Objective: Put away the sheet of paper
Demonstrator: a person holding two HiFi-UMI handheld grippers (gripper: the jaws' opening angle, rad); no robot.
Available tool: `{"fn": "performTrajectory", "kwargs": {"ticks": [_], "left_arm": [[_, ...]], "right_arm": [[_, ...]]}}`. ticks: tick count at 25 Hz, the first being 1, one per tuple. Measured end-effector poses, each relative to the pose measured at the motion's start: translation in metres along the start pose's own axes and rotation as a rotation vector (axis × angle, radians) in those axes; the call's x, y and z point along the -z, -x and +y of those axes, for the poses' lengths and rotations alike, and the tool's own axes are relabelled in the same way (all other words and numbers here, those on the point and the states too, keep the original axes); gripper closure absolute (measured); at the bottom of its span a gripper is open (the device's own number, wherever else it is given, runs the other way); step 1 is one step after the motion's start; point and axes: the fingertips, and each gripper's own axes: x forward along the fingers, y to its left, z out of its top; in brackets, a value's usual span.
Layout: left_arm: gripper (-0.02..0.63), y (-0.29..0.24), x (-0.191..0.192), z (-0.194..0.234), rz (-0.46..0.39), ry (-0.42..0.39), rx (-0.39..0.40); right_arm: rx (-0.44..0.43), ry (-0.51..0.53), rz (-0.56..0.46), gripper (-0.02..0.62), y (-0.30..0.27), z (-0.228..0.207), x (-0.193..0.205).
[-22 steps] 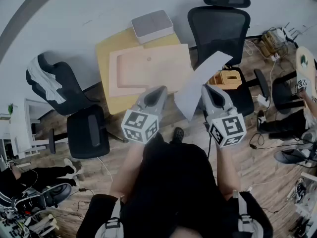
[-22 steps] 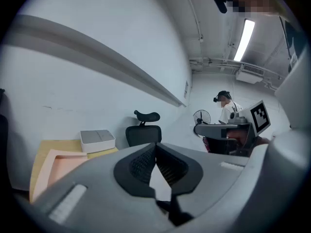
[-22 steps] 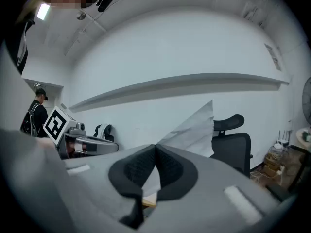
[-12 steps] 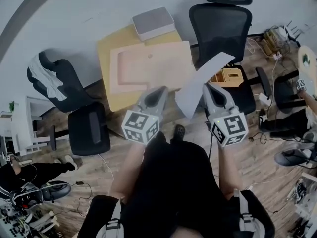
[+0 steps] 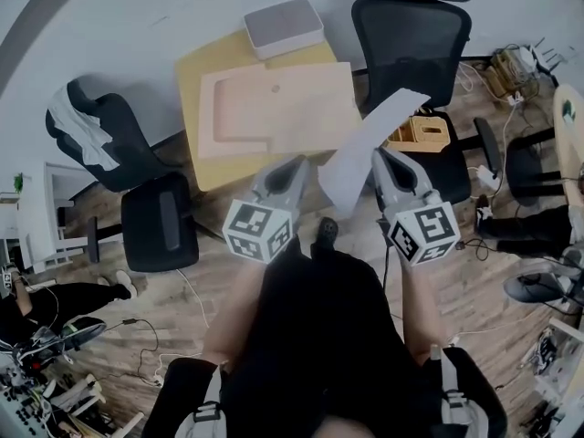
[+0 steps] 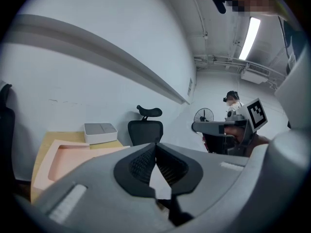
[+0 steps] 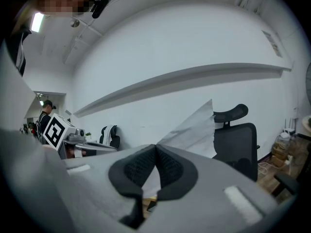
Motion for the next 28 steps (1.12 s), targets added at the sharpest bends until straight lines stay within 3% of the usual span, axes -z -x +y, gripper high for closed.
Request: {"fn": "performTrajectory", "kwargs": {"ticks": [5, 14, 28], "left_arm": [[0.597, -0.001, 0.009, 0.014, 0.026, 0.021, -0.008], [0.597, -0.01, 0.007, 0.079, 0.039, 0.053, -0.028], [0.597, -0.009, -0.043, 0.229, -0.019, 0.064, -0.075]], "right_arm": [[-0.002, -0.025, 0.013, 0.594, -0.014, -0.003, 0.004], [-0.023, -0.05, 0.044, 0.594, -0.072, 0.004, 0.003], [-0.064, 0.0, 0.049, 0.594, -0.21, 0.048, -0.042]]}}
